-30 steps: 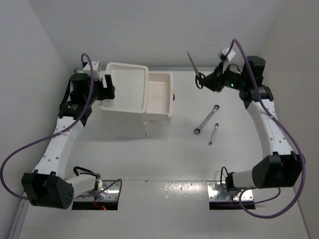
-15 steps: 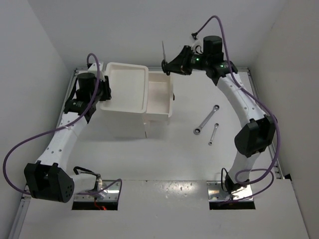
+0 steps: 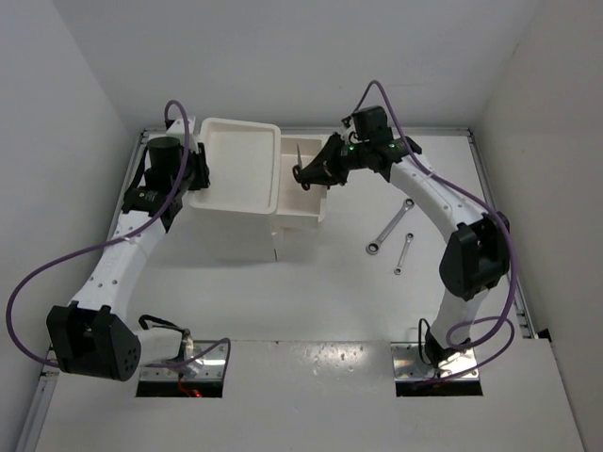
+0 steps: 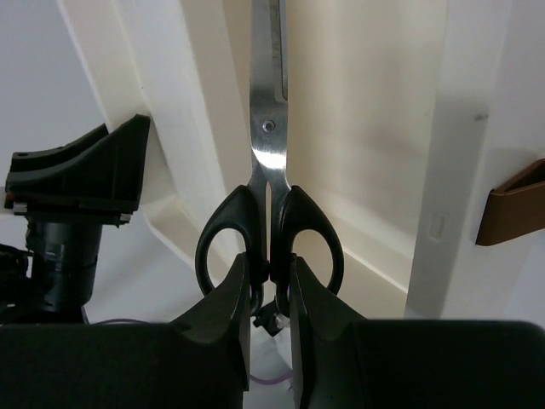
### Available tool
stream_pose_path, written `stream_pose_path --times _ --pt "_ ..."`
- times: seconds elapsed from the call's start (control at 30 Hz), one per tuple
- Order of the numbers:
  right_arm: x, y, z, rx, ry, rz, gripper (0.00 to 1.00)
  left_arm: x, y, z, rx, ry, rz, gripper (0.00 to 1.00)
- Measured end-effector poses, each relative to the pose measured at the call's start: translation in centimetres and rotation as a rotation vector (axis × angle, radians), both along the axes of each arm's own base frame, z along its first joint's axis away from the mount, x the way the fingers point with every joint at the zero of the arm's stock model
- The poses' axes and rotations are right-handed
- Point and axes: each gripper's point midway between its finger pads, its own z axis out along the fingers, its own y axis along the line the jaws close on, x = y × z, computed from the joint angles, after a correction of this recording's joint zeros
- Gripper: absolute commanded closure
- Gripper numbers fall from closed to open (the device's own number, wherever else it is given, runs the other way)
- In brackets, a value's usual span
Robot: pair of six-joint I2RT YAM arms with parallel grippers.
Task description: Sort the tools into containers
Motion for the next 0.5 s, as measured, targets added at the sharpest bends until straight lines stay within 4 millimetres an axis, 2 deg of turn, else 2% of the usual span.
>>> stream_pose_path --times 0.03,0.1,0.13,0.17,0.3,0.37,0.4,0.5 --pt "-0.1 0.1 -0.1 -0.002 0.001 0.004 0.83 0.0 0.0 0.0 0.000 -0.001 0.000 0.61" --pt "-0.2 0.2 -0.4 -0.004 -0.005 0.012 0.67 0.0 0.0 0.0 -0.001 -0.001 0.000 0.63" --pt "-0.2 0.3 -0.4 -0.005 -0.010 0.016 0.55 0.0 0.0 0.0 -0.002 -0.002 0.000 0.65" --pt "-0.3 0.3 -0.4 -0.004 -0.014 0.019 0.50 0.1 0.0 0.0 -0.002 -0.002 -0.001 0.70" --pt "-0.2 1.0 0.0 0.002 -0.071 0.054 0.48 0.1 0.1 0.0 0.002 -0.002 0.004 0.82" --pt "0.0 1.2 0.5 0.002 -0.107 0.069 0.56 0.1 0.1 0.0 0.005 -0.002 0.005 0.91" --pt "0.3 1.3 1.1 0.005 -0.140 0.079 0.59 0.1 0.1 0.0 0.004 -0.002 0.004 0.93" --pt "1.0 1.5 3.6 0.024 -0.252 0.112 0.59 0.1 0.1 0.0 0.003 -0.002 0.005 0.98"
